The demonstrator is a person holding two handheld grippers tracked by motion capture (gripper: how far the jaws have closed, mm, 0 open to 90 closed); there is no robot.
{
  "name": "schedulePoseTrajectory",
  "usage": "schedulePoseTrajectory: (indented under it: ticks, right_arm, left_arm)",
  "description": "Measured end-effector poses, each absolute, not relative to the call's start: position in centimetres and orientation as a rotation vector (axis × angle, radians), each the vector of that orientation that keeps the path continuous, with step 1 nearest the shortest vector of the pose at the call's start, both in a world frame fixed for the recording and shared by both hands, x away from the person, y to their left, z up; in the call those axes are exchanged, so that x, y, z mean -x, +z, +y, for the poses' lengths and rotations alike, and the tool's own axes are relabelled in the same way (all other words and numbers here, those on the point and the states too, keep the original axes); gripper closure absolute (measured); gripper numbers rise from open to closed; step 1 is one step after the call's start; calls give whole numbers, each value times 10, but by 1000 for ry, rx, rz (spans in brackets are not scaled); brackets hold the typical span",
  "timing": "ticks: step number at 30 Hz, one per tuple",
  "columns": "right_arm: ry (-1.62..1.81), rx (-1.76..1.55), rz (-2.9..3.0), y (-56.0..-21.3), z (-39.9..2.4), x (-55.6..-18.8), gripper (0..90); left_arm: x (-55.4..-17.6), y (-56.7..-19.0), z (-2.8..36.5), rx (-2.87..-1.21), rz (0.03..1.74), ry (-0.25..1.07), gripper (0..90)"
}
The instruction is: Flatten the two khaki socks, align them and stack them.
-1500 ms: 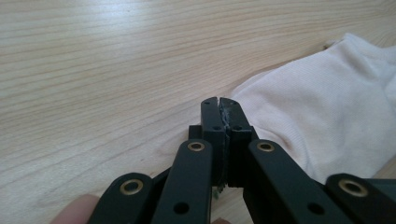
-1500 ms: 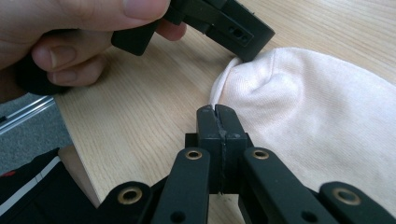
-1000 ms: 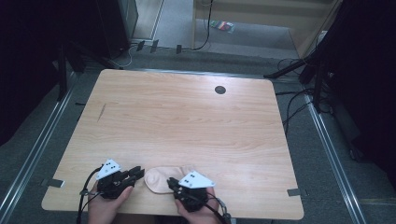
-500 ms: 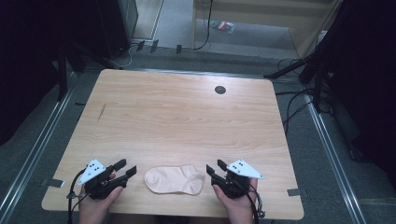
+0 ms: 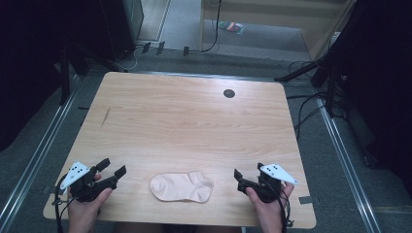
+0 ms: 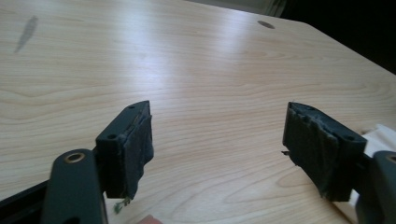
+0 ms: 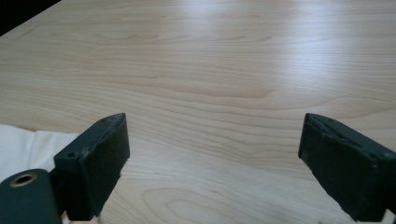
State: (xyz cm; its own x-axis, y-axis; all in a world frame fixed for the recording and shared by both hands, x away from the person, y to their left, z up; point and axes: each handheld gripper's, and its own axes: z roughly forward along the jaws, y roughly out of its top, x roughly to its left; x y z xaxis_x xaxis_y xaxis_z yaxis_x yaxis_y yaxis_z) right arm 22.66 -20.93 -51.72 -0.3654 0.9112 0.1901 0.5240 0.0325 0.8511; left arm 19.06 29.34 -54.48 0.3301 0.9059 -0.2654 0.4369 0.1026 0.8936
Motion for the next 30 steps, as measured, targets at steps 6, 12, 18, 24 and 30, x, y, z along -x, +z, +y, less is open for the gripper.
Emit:
schedulePoseTrajectory:
  ticks: [6,12,18,24,30]
  right_arm:
    - [1281,-1484,1843,-518,-240,-229,61]
    - [1289,-1503,1775,-520,-274,-227,60]
    - [1259,-1526,1732,-527,-299,-228,59]
    - [1221,-1539,1688,-531,-317,-226,59]
    - [1190,-1594,1655,-539,-328,-225,60]
  left_arm:
    - [-194,-545,305,-1552,1347,591,160]
    - [-196,-544,315,-1615,1339,637,73]
    - [-198,-544,331,-1625,1355,680,69]
    - [-200,-544,353,-1600,1395,731,69]
    - [-204,-550,362,-1554,1446,708,69]
